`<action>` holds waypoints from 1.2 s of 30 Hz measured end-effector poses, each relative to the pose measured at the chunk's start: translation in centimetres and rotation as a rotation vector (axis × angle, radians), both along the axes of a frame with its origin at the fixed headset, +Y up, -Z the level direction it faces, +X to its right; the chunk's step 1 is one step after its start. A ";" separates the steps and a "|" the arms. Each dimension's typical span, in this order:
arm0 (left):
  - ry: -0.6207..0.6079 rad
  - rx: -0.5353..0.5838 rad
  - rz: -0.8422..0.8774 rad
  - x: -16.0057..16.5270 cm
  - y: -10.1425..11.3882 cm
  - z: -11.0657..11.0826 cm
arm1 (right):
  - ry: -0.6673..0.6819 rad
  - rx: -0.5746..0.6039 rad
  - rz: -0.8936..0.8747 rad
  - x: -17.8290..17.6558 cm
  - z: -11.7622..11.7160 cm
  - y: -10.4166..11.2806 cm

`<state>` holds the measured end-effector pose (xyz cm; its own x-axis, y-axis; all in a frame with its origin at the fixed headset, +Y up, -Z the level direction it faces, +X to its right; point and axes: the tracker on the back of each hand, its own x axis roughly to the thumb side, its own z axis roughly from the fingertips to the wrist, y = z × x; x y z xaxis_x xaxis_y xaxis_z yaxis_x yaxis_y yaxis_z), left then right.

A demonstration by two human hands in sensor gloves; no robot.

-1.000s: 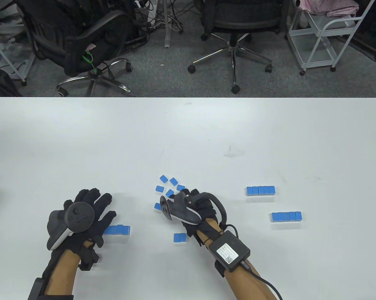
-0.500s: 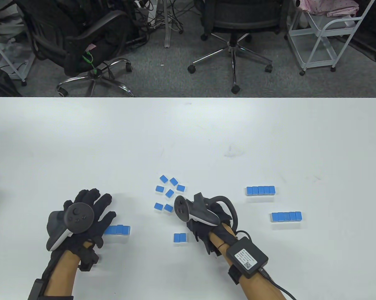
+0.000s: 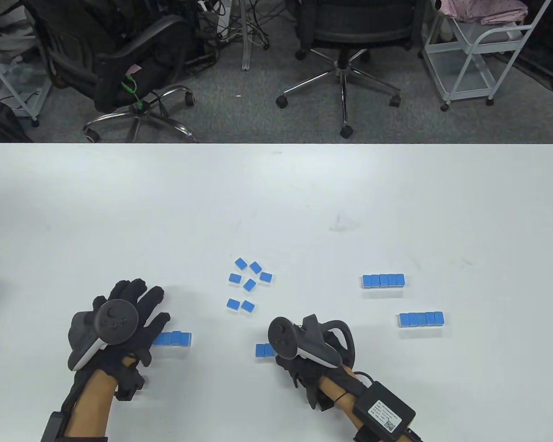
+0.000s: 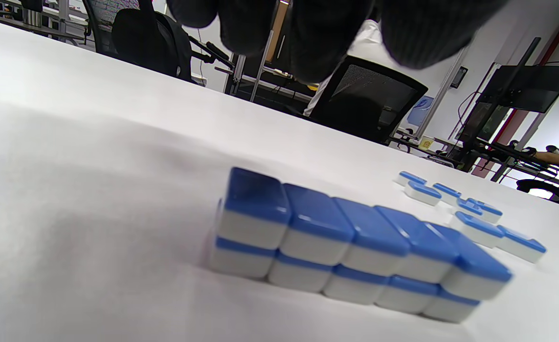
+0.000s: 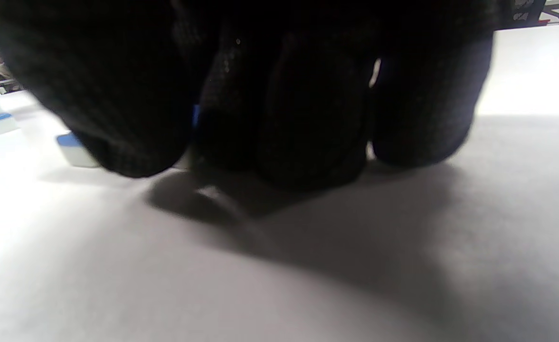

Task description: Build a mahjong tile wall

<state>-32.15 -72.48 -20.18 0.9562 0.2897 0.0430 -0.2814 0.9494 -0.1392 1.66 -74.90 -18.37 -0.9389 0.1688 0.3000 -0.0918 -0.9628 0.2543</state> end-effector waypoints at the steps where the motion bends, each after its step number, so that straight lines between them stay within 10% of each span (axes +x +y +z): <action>1: 0.001 -0.002 0.000 0.0 0.0 0.0 | 0.004 0.004 0.005 0.0 0.0 0.0; 36: 0.000 -0.004 0.005 0.0 -0.1 0.0 | -0.038 -0.035 0.028 1.8 -0.7 0.4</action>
